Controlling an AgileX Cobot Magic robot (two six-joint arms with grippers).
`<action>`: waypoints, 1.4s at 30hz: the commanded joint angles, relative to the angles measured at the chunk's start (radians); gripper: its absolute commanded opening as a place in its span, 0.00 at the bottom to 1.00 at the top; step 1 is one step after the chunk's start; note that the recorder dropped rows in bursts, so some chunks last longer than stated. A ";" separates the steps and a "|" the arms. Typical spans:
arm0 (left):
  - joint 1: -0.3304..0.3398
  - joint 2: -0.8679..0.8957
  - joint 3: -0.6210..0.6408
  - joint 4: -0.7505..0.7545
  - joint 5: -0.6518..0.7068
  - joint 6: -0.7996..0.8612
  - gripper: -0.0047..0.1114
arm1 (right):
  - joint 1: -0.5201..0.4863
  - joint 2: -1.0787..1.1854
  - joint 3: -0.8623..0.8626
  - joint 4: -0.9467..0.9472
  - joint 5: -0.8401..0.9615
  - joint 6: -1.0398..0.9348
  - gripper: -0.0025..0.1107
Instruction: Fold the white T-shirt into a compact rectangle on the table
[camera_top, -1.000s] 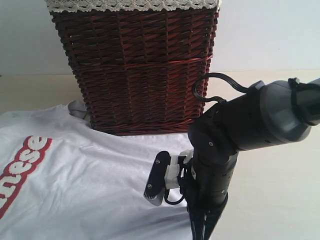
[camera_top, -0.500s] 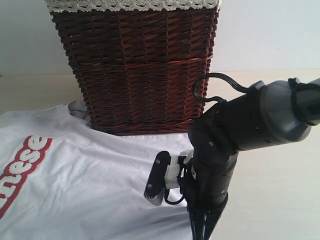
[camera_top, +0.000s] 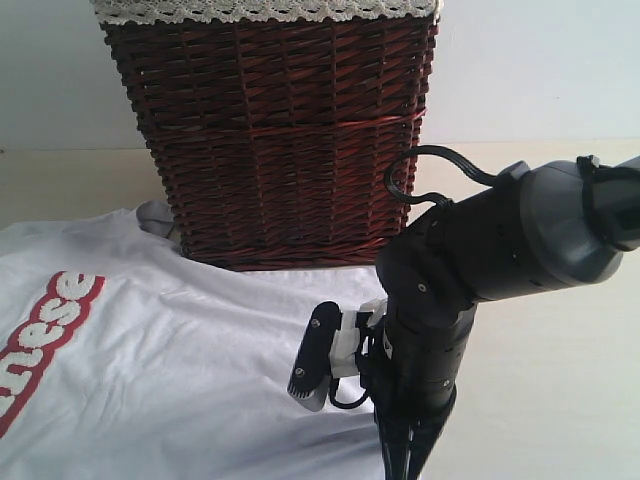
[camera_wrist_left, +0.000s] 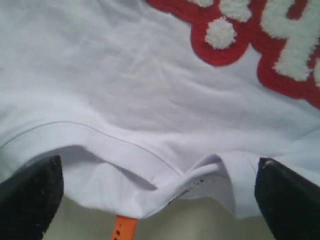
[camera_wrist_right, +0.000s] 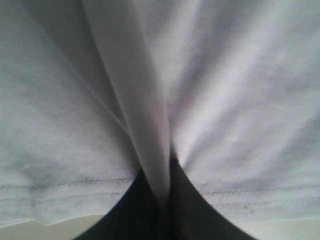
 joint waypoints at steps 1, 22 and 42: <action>0.001 0.046 0.010 0.000 -0.101 -0.104 0.94 | -0.004 0.015 0.003 0.007 -0.026 0.000 0.02; 0.020 0.164 0.000 0.122 -0.228 -0.098 0.94 | -0.004 0.015 0.003 0.019 -0.026 0.000 0.02; 0.095 0.172 -0.038 0.090 -0.209 -0.032 0.94 | -0.004 0.015 0.003 0.019 -0.026 0.000 0.02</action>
